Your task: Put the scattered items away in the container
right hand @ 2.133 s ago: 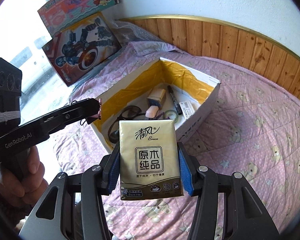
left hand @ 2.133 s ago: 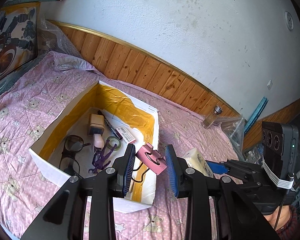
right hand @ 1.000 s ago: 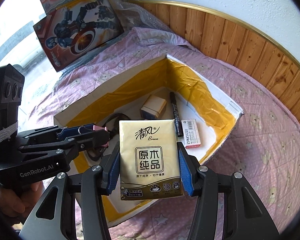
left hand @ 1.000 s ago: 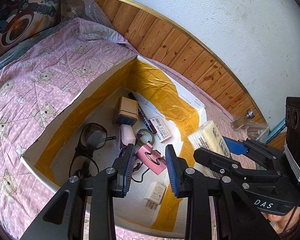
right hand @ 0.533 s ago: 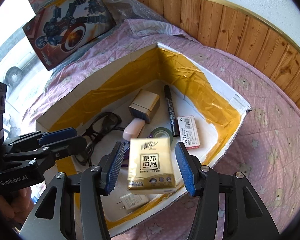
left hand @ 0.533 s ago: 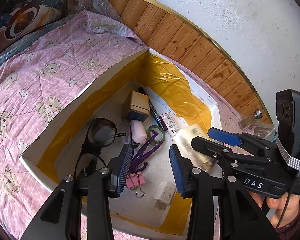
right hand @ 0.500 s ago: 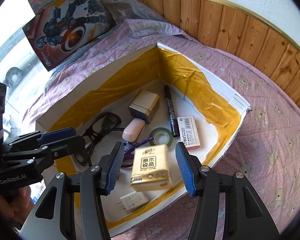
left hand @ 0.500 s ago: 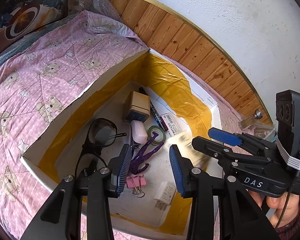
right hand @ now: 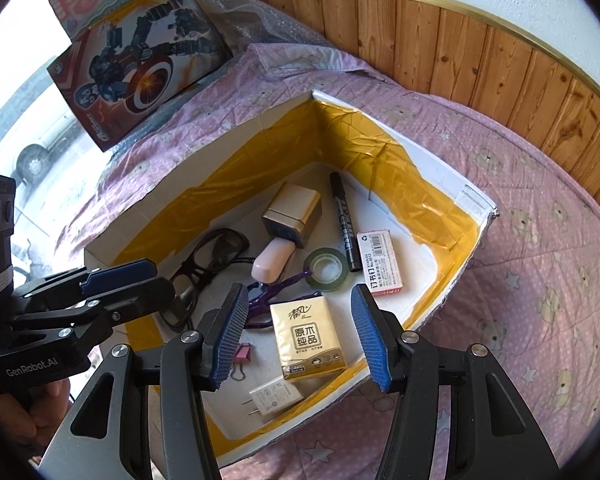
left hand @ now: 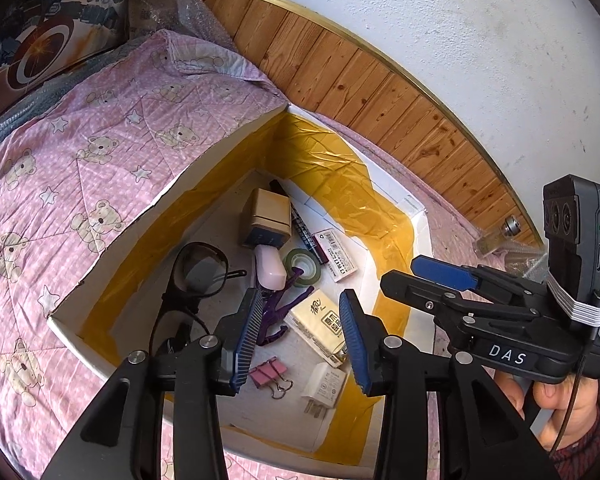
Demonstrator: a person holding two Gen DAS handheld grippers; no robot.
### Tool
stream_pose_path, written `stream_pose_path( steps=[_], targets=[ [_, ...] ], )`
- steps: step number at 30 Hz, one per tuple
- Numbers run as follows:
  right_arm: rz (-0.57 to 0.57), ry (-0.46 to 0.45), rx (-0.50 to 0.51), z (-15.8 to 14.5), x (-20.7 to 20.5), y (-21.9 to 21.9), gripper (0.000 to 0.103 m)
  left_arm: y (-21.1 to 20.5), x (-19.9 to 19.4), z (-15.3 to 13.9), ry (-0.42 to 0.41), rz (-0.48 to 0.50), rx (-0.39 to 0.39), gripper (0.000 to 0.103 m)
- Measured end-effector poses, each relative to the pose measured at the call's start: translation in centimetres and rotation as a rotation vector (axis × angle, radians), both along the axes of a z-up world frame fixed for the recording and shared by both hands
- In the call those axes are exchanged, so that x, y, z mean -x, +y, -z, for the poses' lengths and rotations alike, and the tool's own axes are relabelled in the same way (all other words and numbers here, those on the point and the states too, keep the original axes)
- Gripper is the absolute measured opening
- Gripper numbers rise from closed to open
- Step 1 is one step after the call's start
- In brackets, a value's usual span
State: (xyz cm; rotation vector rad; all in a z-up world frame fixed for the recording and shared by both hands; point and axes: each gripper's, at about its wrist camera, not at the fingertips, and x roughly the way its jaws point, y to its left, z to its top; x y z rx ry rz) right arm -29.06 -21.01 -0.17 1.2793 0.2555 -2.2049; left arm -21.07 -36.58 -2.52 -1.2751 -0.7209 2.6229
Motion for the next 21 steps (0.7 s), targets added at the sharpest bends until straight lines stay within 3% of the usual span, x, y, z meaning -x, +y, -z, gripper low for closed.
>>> stream_pose_path(
  steps=[10, 21],
  targets=[
    [-0.020, 0.011, -0.043, -0.4, -2.9, 0.4, 0.057, 1.2, -1.7, -1.2, 0.002, -0.016, 0.152, 0.050],
    [-0.029, 0.100, -0.144, -1.4, -8.4, -0.2, 0.057, 2.1, -4.2, -3.3, 0.032, -0.021, 0.206, 0.058]
  ],
)
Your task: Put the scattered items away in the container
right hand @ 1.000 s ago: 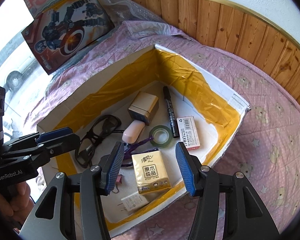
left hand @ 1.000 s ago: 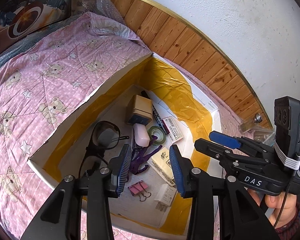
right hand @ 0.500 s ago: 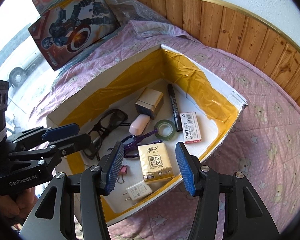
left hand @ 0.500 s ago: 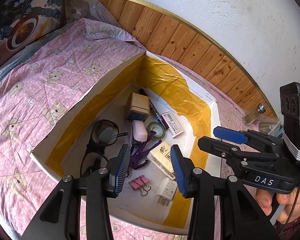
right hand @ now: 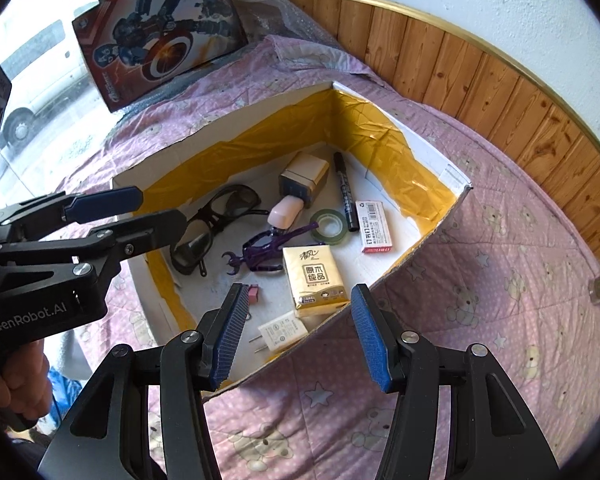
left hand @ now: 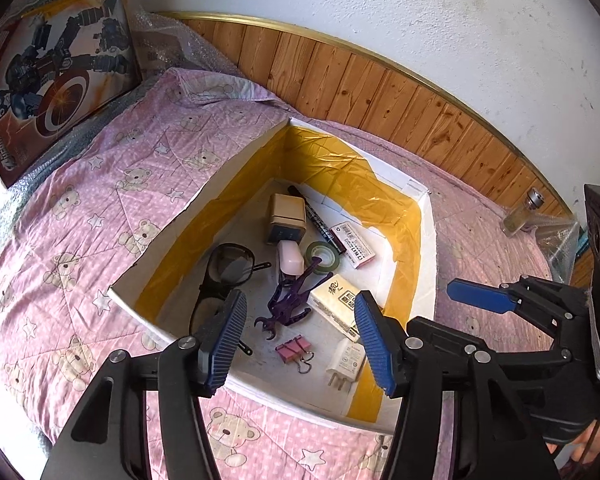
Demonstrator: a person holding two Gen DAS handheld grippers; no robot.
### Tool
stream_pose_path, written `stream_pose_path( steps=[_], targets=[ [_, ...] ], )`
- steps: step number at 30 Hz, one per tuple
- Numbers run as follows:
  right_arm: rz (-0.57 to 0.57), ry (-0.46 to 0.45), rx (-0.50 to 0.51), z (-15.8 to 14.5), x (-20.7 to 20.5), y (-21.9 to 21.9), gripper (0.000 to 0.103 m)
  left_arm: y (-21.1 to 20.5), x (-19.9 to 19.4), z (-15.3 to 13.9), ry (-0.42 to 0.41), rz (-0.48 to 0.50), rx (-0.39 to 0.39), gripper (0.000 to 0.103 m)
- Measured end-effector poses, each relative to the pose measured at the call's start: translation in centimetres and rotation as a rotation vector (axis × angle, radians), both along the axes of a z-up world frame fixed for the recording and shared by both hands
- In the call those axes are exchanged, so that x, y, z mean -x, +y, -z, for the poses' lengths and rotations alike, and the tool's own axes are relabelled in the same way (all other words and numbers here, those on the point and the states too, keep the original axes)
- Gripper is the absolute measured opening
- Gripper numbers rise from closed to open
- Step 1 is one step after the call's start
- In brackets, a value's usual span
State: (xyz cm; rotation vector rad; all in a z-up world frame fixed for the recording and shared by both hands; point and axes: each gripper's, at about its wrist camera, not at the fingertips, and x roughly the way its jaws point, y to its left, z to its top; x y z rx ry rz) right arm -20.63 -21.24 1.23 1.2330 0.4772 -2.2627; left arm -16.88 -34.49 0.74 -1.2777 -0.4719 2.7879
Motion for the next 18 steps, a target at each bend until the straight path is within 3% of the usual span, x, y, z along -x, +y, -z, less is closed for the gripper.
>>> stream_pose_path(
  steps=[18],
  targets=[
    [0.060, -0.040, 0.077, -0.8, -4.3, -0.6, 0.057, 0.3, -5.2, -3.1, 0.072, 0.010, 0.014, 0.059]
  ],
)
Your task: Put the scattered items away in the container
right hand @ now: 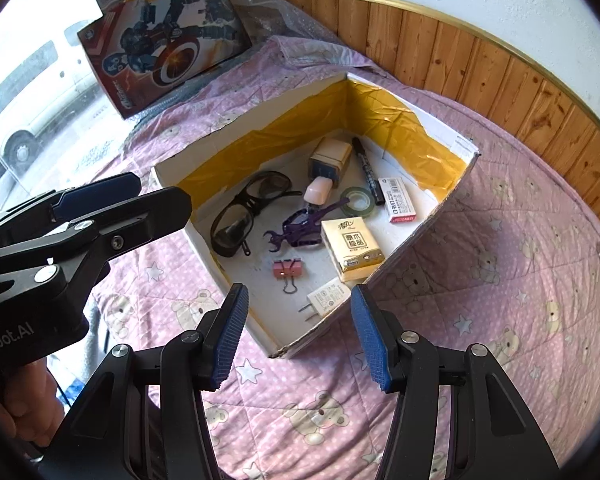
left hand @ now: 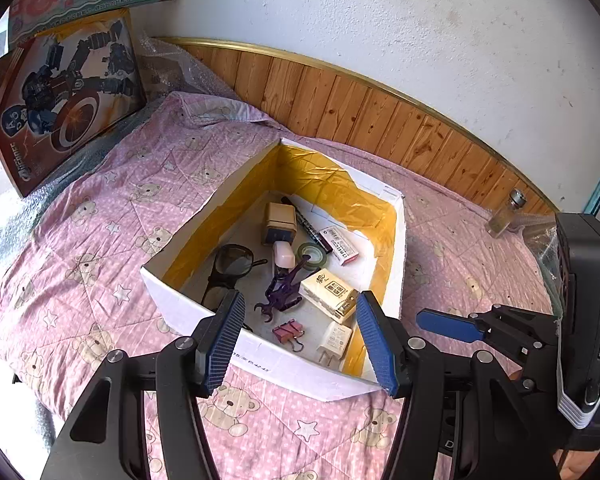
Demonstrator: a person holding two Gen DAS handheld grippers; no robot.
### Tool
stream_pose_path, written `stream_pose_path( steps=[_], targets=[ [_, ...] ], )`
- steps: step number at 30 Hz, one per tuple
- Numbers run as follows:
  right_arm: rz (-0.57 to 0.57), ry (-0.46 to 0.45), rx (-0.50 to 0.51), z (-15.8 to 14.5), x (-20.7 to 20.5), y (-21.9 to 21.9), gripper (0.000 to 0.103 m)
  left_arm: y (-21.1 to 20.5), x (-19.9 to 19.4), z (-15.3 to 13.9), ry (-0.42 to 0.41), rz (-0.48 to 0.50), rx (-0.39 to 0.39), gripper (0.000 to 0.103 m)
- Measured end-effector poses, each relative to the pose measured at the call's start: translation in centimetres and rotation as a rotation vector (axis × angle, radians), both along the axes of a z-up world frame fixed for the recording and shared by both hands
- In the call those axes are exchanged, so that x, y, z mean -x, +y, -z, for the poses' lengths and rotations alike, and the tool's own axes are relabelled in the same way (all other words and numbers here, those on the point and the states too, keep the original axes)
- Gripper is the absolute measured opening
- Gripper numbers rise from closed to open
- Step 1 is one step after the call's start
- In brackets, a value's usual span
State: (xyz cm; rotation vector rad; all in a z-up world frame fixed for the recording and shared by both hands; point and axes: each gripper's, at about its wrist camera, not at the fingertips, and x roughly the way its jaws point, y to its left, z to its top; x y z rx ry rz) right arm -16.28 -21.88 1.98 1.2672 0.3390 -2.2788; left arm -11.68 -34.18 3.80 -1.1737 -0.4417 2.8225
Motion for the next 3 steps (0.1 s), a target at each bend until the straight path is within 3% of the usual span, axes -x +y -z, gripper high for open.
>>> stream_pose_path(
  steps=[3],
  targets=[
    [0.000, 0.018, -0.007, -0.75, -0.44, -0.30, 0.057, -0.16, -0.71, -0.68, 0.017, -0.001, 0.004, 0.059]
  ],
)
